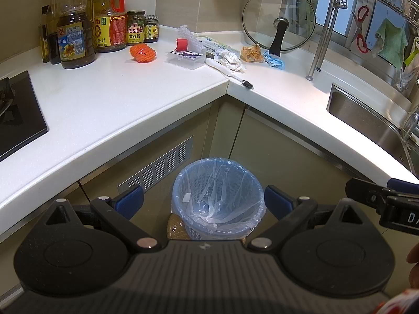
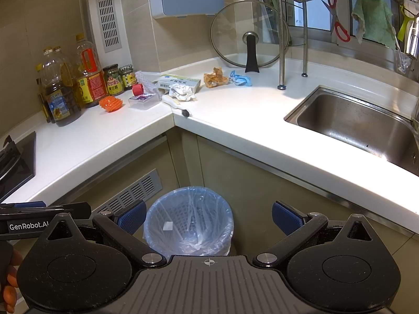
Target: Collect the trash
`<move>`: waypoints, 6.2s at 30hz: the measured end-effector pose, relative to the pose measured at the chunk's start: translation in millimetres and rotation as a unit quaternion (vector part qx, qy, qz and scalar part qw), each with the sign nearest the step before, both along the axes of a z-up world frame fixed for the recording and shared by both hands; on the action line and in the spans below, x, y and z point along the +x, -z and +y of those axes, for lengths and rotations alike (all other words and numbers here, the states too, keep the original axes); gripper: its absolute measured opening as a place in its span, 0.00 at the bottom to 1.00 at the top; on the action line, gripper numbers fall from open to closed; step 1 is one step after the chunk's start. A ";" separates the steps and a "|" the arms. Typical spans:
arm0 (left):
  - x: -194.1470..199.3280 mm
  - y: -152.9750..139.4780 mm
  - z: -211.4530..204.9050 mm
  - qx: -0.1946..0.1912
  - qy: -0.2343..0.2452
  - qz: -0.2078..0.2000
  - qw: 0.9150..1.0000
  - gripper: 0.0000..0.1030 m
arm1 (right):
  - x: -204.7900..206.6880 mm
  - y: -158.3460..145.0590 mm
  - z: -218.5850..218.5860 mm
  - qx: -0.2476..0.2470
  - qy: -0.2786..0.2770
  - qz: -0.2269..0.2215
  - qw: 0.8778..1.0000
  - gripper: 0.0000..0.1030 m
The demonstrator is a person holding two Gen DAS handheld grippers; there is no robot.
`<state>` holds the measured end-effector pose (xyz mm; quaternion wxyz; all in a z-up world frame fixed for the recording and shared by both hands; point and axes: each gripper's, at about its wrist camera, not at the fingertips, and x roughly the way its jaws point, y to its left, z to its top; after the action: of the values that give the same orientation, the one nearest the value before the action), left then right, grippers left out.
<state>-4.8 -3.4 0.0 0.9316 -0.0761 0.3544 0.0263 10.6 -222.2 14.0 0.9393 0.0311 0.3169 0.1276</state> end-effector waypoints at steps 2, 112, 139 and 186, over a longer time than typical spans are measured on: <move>0.0 0.0 -0.2 0.000 0.000 0.000 1.000 0.95 | -0.1 0.0 0.0 0.000 0.000 0.000 1.000 0.99; 406.2 -5.7 81.4 0.076 -0.038 -0.022 0.996 0.37 | 447.6 28.3 77.4 0.044 -0.176 0.025 0.983 0.29; 276.7 -38.7 50.1 0.050 -0.086 -0.040 0.994 0.22 | 370.2 -10.0 28.6 0.093 -0.208 -0.019 0.974 0.29; 198.5 186.1 -3.8 -0.039 0.011 0.175 0.984 0.22 | 242.4 199.0 30.1 -0.032 -0.153 0.185 0.970 0.29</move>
<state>193.7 -7.2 -186.1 0.8519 -0.1026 0.5133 0.0153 252.9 -192.0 -184.9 0.8339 -0.0251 0.4905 0.2518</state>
